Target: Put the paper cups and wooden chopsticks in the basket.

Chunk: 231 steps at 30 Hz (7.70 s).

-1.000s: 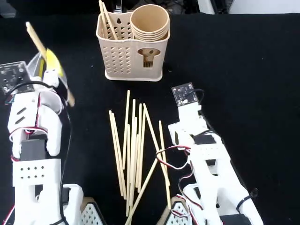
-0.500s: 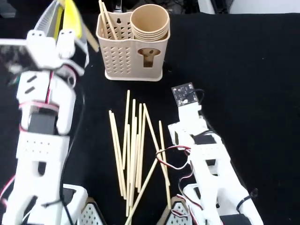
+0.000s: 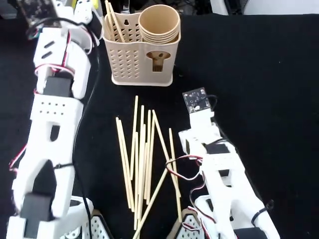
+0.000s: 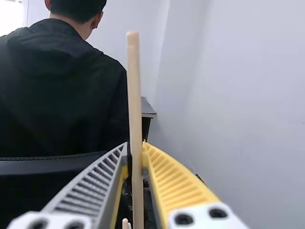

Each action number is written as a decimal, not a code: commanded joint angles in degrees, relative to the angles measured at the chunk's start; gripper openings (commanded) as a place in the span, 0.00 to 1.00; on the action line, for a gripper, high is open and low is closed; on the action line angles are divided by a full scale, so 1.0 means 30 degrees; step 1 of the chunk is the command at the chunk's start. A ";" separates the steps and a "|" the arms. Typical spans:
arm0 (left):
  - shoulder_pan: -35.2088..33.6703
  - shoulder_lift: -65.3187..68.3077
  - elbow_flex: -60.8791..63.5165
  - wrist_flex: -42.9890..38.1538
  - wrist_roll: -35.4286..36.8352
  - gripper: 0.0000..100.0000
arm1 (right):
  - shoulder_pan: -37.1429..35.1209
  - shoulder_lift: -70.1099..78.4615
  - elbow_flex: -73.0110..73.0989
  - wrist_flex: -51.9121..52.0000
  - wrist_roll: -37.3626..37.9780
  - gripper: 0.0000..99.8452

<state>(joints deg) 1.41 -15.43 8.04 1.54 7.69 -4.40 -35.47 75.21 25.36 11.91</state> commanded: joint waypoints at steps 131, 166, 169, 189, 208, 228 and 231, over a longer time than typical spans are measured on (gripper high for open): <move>0.1421 0.7385 0.5348 1.8667 0.0264 0.03 | -0.0176 -0.0366 0.0103 -0.0440 0.0029 0.19; 0.1070 0.0469 1.2733 1.5590 -0.1729 0.23 | -0.0176 -0.0366 0.0073 -0.0440 0.0029 0.19; 0.1187 0.0498 1.2850 1.5619 -0.1758 0.23 | -0.0176 -0.0366 0.0073 -0.0440 0.0029 0.19; 0.1656 0.6828 0.8249 1.8960 -0.3165 0.11 | -0.0176 -0.0366 0.0103 -0.0440 0.0029 0.19; 0.1568 0.3282 0.9040 1.8960 -0.3165 0.03 | -0.0176 -0.0366 0.0103 -0.0440 0.0029 0.19; -0.3297 -0.6212 1.0418 1.6498 -0.4308 0.03 | -0.0176 -0.0366 0.0103 -0.0440 0.0029 0.19; -0.3443 -0.7795 1.0974 1.4242 -0.4747 0.03 | -0.0176 -0.0366 0.0103 -0.0440 0.0029 0.19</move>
<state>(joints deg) -8.09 -33.71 41.27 50.24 -5.41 -4.40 -35.47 75.74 25.19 11.91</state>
